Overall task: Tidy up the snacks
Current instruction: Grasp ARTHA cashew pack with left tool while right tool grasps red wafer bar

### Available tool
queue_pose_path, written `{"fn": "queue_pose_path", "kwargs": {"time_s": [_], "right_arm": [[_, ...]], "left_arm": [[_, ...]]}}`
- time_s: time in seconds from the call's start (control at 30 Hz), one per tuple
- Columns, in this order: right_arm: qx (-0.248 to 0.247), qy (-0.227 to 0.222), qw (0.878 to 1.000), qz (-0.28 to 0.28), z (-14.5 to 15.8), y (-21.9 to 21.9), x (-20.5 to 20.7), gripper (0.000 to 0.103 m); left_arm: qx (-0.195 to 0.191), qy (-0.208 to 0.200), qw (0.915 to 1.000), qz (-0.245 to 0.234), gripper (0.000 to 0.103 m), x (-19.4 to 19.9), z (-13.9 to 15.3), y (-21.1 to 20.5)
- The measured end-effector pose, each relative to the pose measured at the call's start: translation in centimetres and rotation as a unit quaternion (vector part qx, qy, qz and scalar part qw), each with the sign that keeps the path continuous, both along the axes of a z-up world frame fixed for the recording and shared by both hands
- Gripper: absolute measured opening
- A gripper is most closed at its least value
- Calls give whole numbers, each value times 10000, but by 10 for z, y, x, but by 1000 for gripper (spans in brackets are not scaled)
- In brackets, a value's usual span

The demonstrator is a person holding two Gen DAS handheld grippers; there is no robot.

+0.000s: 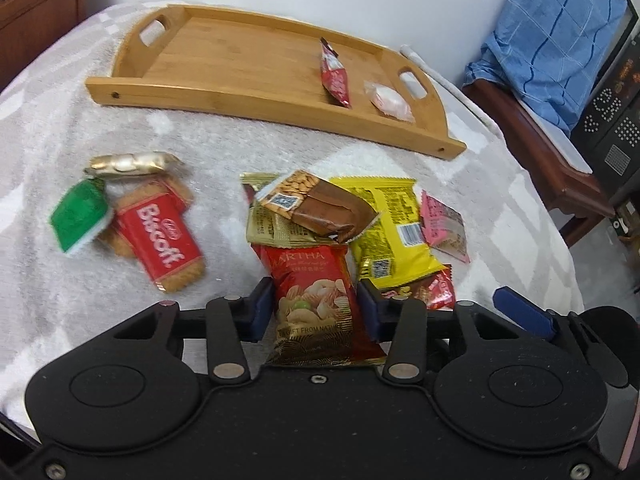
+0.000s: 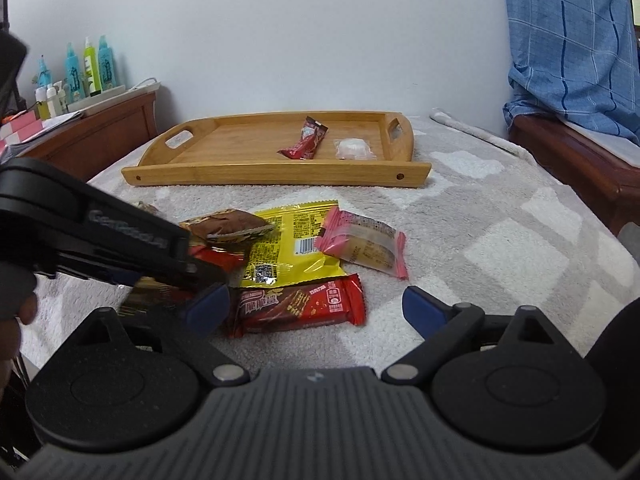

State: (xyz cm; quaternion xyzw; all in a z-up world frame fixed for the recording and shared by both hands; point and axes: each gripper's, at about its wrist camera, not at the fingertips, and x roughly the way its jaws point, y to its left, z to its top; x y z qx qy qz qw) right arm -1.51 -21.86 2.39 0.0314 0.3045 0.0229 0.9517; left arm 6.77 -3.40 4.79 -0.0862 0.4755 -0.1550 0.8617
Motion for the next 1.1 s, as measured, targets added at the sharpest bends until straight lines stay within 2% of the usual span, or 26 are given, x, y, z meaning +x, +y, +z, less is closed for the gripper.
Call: {"fn": "queue_pose_path", "kwargs": {"time_s": [0.23, 0.5, 0.7, 0.87, 0.93, 1.1], "right_arm": [[-132, 165, 9997, 92, -5, 6, 5, 98], [-297, 272, 9988, 262, -12, 16, 10, 98], [-289, 388, 9983, 336, -17, 19, 18, 93], [-287, 340, 9986, 285, -17, 19, 17, 75], [-226, 322, 9988, 279, -16, 17, 15, 70], [-110, 283, 9992, 240, -13, 14, 12, 69]], "left_arm": [[200, -219, 9995, -53, 42, -8, 9, 11], [270, -273, 9992, -95, 42, -16, 7, 13], [251, -307, 9992, -88, 42, -17, 8, 15], [258, -318, 9991, -84, 42, -18, 8, 15], [264, -330, 9991, -81, 42, -20, 9, 14], [286, -396, 9988, -61, 42, -23, 11, 15]]}}
